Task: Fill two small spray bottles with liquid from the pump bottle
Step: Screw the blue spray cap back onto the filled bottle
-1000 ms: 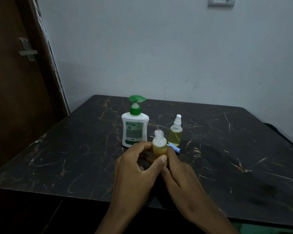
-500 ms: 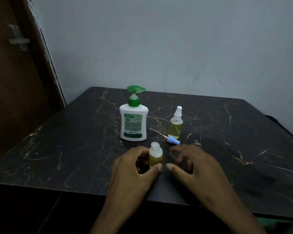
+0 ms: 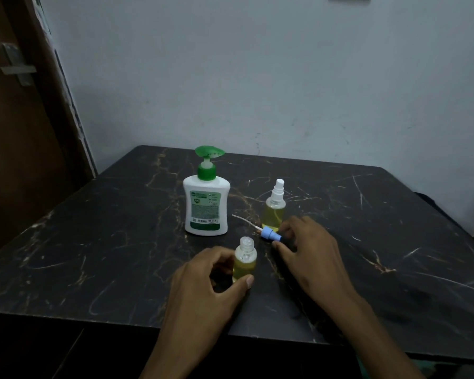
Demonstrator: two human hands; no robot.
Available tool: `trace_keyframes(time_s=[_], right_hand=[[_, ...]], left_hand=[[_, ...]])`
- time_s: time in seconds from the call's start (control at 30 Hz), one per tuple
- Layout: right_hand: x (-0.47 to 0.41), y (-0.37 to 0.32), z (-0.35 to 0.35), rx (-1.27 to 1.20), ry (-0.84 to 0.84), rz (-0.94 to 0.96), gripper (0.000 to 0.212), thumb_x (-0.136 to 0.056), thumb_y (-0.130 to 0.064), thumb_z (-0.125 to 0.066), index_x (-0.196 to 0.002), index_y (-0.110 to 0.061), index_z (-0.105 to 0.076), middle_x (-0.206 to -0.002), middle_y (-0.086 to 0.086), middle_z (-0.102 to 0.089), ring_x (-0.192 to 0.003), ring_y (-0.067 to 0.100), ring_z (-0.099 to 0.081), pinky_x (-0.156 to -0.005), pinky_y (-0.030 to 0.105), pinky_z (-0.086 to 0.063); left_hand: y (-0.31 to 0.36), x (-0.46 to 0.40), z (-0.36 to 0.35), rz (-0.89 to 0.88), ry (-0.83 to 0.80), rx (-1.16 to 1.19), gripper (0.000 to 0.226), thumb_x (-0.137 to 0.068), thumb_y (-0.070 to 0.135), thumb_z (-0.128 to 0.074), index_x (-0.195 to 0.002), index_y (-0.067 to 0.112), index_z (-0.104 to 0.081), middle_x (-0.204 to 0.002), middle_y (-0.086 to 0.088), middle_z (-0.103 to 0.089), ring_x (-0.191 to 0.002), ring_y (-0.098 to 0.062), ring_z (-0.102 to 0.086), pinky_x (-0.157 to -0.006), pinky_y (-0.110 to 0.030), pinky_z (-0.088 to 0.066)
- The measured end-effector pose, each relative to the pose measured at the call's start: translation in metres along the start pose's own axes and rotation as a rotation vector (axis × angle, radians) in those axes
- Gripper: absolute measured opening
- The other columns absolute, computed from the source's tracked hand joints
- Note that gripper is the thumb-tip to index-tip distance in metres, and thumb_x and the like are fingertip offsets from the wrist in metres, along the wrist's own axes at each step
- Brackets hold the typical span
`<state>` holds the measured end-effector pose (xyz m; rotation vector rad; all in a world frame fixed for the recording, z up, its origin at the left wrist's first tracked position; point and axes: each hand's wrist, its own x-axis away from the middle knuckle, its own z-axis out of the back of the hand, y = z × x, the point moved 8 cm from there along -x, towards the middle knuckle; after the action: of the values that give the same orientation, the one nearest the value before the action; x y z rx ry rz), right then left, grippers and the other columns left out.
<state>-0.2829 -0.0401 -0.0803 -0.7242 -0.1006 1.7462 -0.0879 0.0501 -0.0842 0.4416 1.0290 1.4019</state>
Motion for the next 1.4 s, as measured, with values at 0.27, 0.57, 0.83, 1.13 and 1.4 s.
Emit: trace_keyframes(time_s=[0.27,0.57,0.83,1.13,1.4], right_hand=[[-0.005,-0.002,-0.007,-0.012,-0.03,-0.017,0.013,-0.093,-0.028,-0.072,-0.096,-0.025,-0.06,-0.091,-0.008,-0.056,-0.087,0.012,-0.054,-0.072,0.028,-0.038],[-0.002,-0.006,-0.006,0.006,-0.031,0.002,0.011,-0.096,-0.029,-0.068,-0.096,-0.026,-0.058,-0.094,-0.008,-0.055,-0.087,0.012,-0.055,-0.073,0.029,-0.041],[0.051,0.007,0.045,-0.151,0.037,-0.086,0.019,-0.084,-0.026,-0.079,-0.084,-0.033,-0.062,-0.075,-0.017,-0.068,-0.071,0.002,-0.064,-0.065,0.026,-0.051],[0.069,-0.016,0.149,-0.235,0.131,0.099,0.022,-0.079,-0.023,-0.083,-0.09,-0.038,-0.071,-0.081,-0.01,-0.071,-0.066,0.014,-0.066,-0.056,0.03,-0.052],[0.047,-0.053,0.165,-0.162,0.038,0.262,0.016,-0.082,-0.035,-0.08,-0.097,-0.039,-0.075,-0.08,-0.012,-0.069,-0.063,0.013,-0.063,-0.058,0.022,-0.046]], left_hand=[[-0.002,0.0,-0.001,-0.003,-0.014,-0.019,0.029,-0.075,0.032,-0.09,-0.098,0.041,-0.074,-0.092,0.029,-0.071,-0.093,0.009,-0.066,-0.076,-0.005,-0.045],[0.0,0.001,-0.003,-0.012,-0.004,-0.033,0.028,-0.075,0.03,-0.09,-0.097,0.039,-0.075,-0.09,0.028,-0.071,-0.09,0.009,-0.065,-0.074,-0.005,-0.044],[-0.001,0.001,-0.002,-0.035,-0.003,-0.04,0.025,-0.077,0.03,-0.089,-0.095,0.037,-0.074,-0.09,0.026,-0.072,-0.093,0.009,-0.065,-0.075,-0.005,-0.044],[0.001,0.001,-0.004,-0.043,0.011,-0.029,0.021,-0.078,0.033,-0.086,-0.094,0.037,-0.073,-0.09,0.025,-0.072,-0.09,0.008,-0.066,-0.074,-0.009,-0.048],[-0.001,0.002,-0.003,-0.04,0.016,-0.004,0.021,-0.079,0.03,-0.087,-0.095,0.033,-0.074,-0.09,0.021,-0.073,-0.088,0.007,-0.066,-0.073,-0.01,-0.048]])
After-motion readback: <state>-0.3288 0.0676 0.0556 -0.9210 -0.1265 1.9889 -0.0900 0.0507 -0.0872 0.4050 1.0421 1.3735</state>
